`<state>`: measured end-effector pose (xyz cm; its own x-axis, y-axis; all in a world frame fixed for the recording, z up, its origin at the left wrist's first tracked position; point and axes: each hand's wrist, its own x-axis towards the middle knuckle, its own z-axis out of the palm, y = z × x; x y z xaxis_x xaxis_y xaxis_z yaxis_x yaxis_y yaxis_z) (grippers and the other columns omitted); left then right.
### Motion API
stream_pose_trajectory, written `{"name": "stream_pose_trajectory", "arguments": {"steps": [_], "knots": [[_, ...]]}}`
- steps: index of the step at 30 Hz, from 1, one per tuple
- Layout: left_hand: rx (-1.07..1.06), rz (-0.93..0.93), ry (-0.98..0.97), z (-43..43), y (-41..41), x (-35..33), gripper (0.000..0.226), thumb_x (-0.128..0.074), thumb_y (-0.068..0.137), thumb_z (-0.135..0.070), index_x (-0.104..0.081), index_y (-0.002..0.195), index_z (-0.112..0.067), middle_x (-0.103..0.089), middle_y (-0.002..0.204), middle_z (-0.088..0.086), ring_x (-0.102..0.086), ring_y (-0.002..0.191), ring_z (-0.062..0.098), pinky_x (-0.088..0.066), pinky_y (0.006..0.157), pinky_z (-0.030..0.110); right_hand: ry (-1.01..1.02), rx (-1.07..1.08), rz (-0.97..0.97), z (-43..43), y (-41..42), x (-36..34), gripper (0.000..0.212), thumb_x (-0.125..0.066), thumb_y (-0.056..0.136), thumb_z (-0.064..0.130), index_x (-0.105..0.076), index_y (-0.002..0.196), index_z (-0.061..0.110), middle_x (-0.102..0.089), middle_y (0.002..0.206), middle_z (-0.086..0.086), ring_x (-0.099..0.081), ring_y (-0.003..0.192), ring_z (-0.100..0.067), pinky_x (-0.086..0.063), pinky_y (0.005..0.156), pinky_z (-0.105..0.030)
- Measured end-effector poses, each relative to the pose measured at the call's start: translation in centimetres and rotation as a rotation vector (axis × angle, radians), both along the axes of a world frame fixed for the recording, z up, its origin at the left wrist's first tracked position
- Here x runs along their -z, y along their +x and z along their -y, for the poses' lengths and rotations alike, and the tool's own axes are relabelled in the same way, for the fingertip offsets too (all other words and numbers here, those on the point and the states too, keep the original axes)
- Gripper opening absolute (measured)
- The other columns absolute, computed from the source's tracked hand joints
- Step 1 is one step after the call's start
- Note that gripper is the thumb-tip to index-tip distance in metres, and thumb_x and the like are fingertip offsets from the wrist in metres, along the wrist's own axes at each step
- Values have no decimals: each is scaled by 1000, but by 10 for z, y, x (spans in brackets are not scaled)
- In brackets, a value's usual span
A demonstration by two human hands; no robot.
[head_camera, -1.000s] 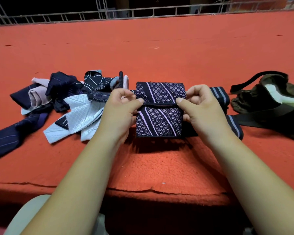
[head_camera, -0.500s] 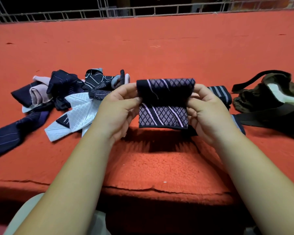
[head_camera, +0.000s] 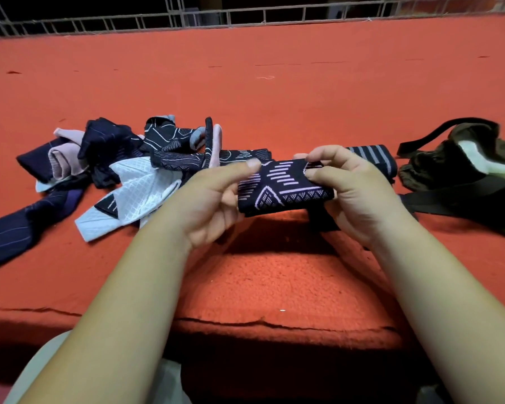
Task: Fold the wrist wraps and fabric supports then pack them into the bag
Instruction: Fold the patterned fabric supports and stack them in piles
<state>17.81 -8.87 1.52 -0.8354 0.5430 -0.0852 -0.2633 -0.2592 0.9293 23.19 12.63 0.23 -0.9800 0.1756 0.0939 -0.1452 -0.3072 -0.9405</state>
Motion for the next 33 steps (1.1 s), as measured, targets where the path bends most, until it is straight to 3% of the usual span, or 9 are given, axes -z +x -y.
{"name": "stream_pose_trajectory", "arguments": {"steps": [3, 7, 9, 14, 17, 23, 26, 29, 33], "knots": [[32, -98, -213, 3, -4, 8, 43, -68, 98, -5, -63, 140, -2, -74, 130, 18, -74, 108, 28, -64, 85, 38, 108, 49, -18, 0, -2, 4, 41, -72, 90, -2, -69, 126, 18, -75, 126, -19, -74, 107, -27, -58, 98, -42], [-68, -188, -270, 1, -2, 8, 32, -69, 97, 1, -68, 129, 0, -80, 109, 14, -81, 89, 25, -67, 80, 38, 368, 16, 137, -3, -3, 7, 60, -86, 88, 25, -60, 142, 26, -80, 119, 3, -78, 108, -15, -59, 98, -44], [-134, -251, -330, 0, -1, 8, 24, -67, 98, 5, -69, 121, 1, -81, 92, 9, -76, 64, 12, -58, 57, 20, 467, 15, 144, -2, -2, 10, 53, -81, 94, 20, -59, 141, 29, -81, 114, 6, -79, 103, -16, -62, 95, -49], [-215, -336, -499, -2, -12, 17, 28, -80, 89, -11, -71, 116, -9, -82, 106, 8, -80, 98, 28, -62, 95, 51, 579, 134, 59, 7, -4, 13, 45, -76, 97, 11, -59, 134, 31, -80, 108, 9, -79, 89, -19, -64, 68, -41], [-252, -361, -495, -3, -13, 14, 31, -77, 91, -12, -69, 120, -9, -82, 108, 3, -80, 101, 24, -59, 102, 50, 540, 207, 67, 12, -8, 11, 42, -75, 98, 11, -56, 134, 23, -80, 108, 8, -79, 83, -18, -62, 58, -33], [-432, -473, -573, -6, -43, -15, 28, -74, 95, -10, -63, 120, -17, -79, 102, -10, -77, 91, 5, -57, 83, 23, 568, 313, 118, 20, -49, -9, 38, -78, 92, 26, -58, 124, 20, -80, 105, 5, -79, 81, -22, -66, 75, -45], [-473, -511, -712, -2, -71, -30, 32, -80, 84, -21, -64, 112, -21, -78, 102, -9, -76, 95, 10, -61, 92, 35, 674, 345, 107, 28, -81, -25, 32, -75, 96, 25, -59, 123, 20, -73, 108, 2, -73, 89, -15, -54, 68, -21], [-447, -534, -859, 9, -106, -31, 35, -71, 69, -31, -75, 101, -19, -82, 94, -3, -78, 94, 21, -63, 92, 47, 819, 349, 152, 37, -113, -31, 32, -70, 99, 27, -60, 128, 17, -70, 119, -1, -66, 111, -22, -42, 80, -26], [-411, -568, -1062, 17, -120, -30, 25, -72, 79, -23, -71, 102, -14, -80, 104, 11, -75, 102, 32, -61, 93, 48, 943, 327, 242, 47, -139, -27, 33, -69, 98, 26, -65, 128, 11, -72, 126, -10, -67, 117, -29, -41, 79, -28]]}}
